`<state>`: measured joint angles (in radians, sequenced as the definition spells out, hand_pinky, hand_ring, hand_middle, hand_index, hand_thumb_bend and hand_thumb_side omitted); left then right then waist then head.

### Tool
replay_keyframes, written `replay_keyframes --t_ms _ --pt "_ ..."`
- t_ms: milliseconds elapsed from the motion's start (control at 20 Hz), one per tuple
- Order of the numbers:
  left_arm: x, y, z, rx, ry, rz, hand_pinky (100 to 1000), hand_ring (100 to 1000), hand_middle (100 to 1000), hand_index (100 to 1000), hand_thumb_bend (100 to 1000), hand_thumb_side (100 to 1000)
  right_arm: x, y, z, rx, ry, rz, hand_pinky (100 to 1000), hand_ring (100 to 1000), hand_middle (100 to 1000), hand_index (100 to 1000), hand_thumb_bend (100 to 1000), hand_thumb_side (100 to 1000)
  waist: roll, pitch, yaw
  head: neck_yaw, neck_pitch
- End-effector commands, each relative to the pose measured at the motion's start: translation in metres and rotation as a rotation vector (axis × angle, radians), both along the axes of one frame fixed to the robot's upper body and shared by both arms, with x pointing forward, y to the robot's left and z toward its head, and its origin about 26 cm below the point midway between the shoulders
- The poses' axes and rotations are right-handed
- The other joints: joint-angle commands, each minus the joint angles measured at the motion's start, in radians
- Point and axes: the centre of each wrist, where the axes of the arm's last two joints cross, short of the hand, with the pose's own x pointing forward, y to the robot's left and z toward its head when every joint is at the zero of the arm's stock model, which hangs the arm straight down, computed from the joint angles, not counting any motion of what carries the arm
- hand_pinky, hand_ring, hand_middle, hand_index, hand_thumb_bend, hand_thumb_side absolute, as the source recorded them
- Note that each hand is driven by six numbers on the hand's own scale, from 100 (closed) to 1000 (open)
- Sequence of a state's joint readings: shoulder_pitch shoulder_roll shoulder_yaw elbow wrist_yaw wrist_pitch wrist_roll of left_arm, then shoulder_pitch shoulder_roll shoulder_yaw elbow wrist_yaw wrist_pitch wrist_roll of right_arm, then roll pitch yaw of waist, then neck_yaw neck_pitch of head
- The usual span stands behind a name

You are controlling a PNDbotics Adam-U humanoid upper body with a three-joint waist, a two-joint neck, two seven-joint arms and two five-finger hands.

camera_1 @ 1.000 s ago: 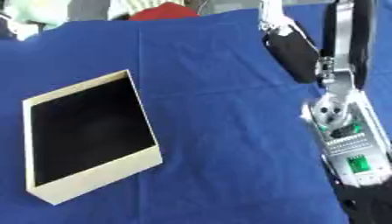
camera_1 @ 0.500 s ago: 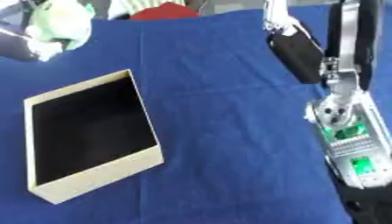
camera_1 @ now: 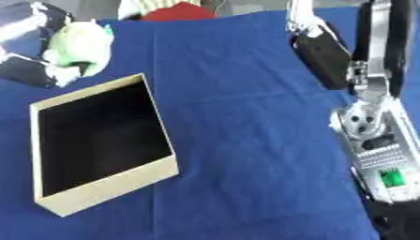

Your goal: Pick up objects on the table and place them in the box.

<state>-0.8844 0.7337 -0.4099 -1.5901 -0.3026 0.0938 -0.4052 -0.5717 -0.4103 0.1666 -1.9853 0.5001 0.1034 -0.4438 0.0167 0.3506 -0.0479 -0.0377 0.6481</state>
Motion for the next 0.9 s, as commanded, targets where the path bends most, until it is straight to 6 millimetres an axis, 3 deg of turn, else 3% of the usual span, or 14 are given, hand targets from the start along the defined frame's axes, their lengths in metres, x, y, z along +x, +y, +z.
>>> replay_keyframes --t_ms 50,550,900 --pt "-0.005 -0.004 0.005 -0.009 -0.008 -0.020 282 517 604 718 100 324 -0.003 -0.001 0.007 0.000 -0.031 -0.003 924 769 721 877 100 571 -0.001 -0.023 0.001 0.002 0.008" --pt "-0.006 -0.015 -0.012 0.051 0.006 -0.056 282 516 599 710 100 327 -0.003 -0.001 0.006 0.006 -0.030 -0.001 925 769 721 877 100 572 -0.003 -0.023 0.002 0.003 0.007" --pt "-0.021 -0.027 0.005 0.145 -0.142 -0.105 289 526 599 682 100 288 -0.003 -0.003 0.002 0.007 -0.020 -0.012 926 768 721 878 100 575 0.004 -0.032 0.015 -0.006 0.011"
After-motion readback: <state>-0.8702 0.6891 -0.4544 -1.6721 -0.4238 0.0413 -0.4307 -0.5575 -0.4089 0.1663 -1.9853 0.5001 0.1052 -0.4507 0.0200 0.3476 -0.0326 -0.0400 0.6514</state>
